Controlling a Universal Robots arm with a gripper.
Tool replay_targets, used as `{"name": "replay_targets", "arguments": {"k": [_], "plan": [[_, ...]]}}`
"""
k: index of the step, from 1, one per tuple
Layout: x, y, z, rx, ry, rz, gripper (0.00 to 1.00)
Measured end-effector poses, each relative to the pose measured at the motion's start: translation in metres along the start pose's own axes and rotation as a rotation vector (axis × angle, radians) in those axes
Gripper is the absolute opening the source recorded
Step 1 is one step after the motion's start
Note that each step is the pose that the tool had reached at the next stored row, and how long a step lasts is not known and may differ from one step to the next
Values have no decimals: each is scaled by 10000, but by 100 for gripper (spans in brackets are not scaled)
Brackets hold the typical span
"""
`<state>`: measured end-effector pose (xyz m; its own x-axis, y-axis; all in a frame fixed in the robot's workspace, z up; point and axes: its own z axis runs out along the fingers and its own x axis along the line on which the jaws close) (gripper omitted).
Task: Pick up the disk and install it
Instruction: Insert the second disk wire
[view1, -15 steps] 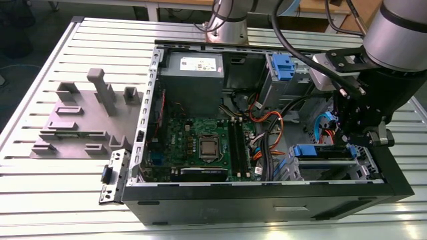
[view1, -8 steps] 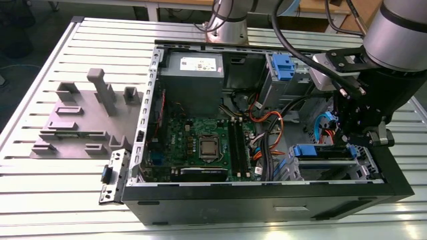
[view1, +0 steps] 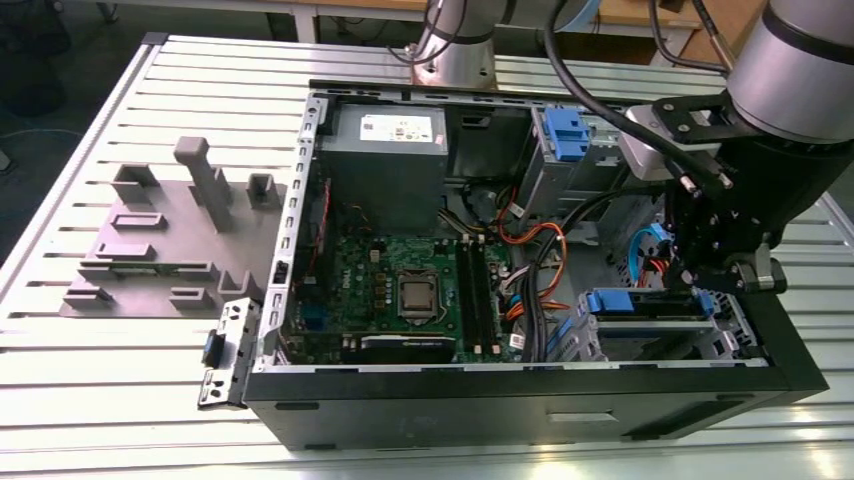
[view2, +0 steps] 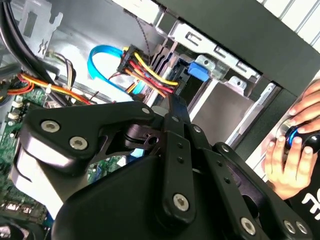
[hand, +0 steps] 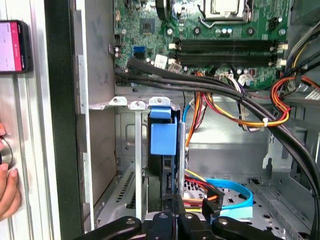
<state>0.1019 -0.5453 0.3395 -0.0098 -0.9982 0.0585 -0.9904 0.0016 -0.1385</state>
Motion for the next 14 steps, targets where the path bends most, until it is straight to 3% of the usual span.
{"name": "replay_targets", "arguments": {"k": [1, 6, 14], "plan": [[0, 1, 0, -46, 0, -1, 11], [0, 1, 0, -52, 1, -1, 11], [5, -12, -89, -52, -1, -2, 11]]}}
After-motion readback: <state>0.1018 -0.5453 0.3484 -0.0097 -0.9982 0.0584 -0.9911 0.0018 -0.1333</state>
